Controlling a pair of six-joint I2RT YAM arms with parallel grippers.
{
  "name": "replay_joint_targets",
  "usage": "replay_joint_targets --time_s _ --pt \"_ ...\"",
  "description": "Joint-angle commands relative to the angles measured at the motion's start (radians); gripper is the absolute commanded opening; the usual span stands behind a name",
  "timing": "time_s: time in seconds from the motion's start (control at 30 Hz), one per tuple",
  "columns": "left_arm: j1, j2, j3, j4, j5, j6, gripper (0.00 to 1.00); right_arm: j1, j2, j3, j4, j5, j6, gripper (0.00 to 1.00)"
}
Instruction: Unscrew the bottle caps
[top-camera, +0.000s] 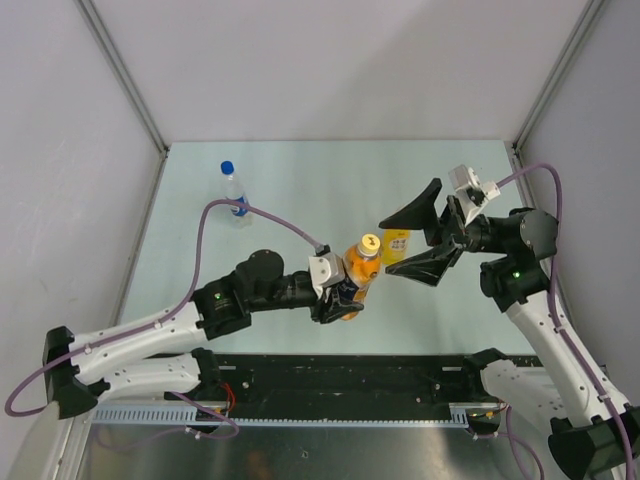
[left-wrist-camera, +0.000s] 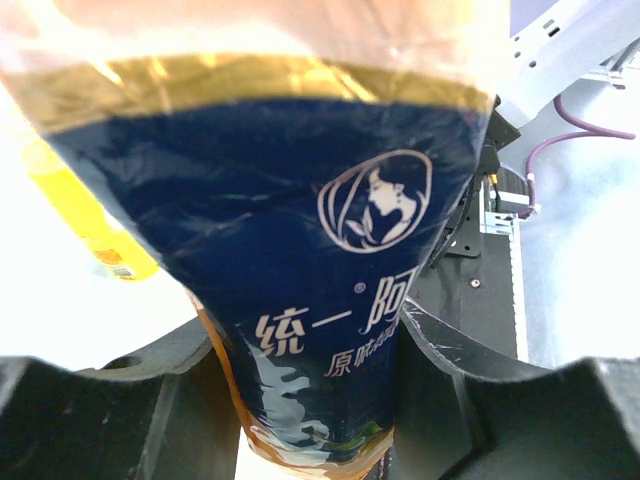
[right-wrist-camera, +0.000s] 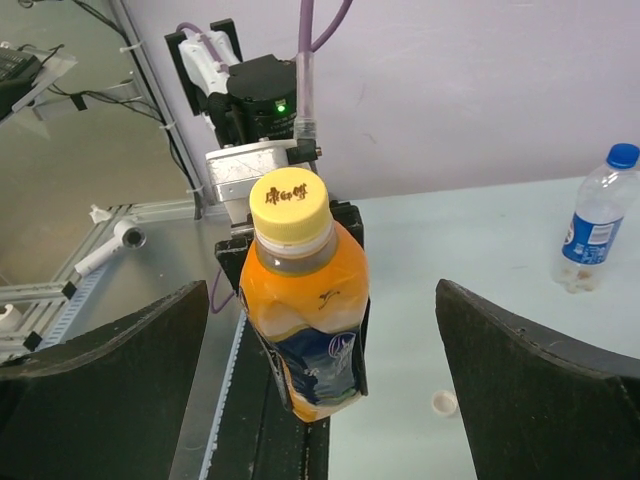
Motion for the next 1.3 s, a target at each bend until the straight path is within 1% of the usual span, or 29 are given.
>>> replay_joint_targets --time_s 0.0,0.23,0.37,0.47,0.6,0.8,0.9,1.03,1.17,1.27 --pt "0.009 -0.037 -0.006 0.053 -0.057 -0.003 0.00 -0.028 -0.033 0.002 0.006 0.046 0.023 0.99" --pt "0.010 -0.012 -0.013 0.053 -0.145 -0.011 0.00 -0.067 -0.111 0.035 -0.077 0.241 0.037 0.99" --pt "0.010 0.020 -0.005 0.047 -0.221 -0.018 0.00 -0.067 -0.149 0.054 -0.143 0.407 0.048 0.99" --pt "0.010 0.050 0.011 0.041 -0.307 -0.058 0.00 -0.050 -0.152 0.063 -0.234 0.556 0.050 0.99" --pt "0.004 0.099 0.041 0.032 -0.436 -0.093 0.00 0.038 -0.137 0.080 -0.357 0.788 0.013 0.99" --pt "-0.055 0.173 0.093 -0.021 -0.703 -0.092 0.00 0.262 -0.047 0.175 -0.534 1.129 -0.072 0.99" --pt "-0.093 0.210 0.119 -0.037 -0.820 -0.080 0.00 0.339 0.015 0.226 -0.587 1.220 -0.095 0.99" --pt "-0.125 0.260 0.151 -0.070 -1.004 -0.085 0.00 0.406 0.063 0.261 -0.618 1.322 -0.099 0.99" --pt "-0.135 0.293 0.180 -0.110 -1.098 -0.103 0.00 0.489 0.087 0.289 -0.660 1.514 -0.120 0.92" --pt "-0.138 0.303 0.190 -0.122 -1.142 -0.109 0.00 0.535 0.108 0.310 -0.680 1.580 -0.144 0.86"
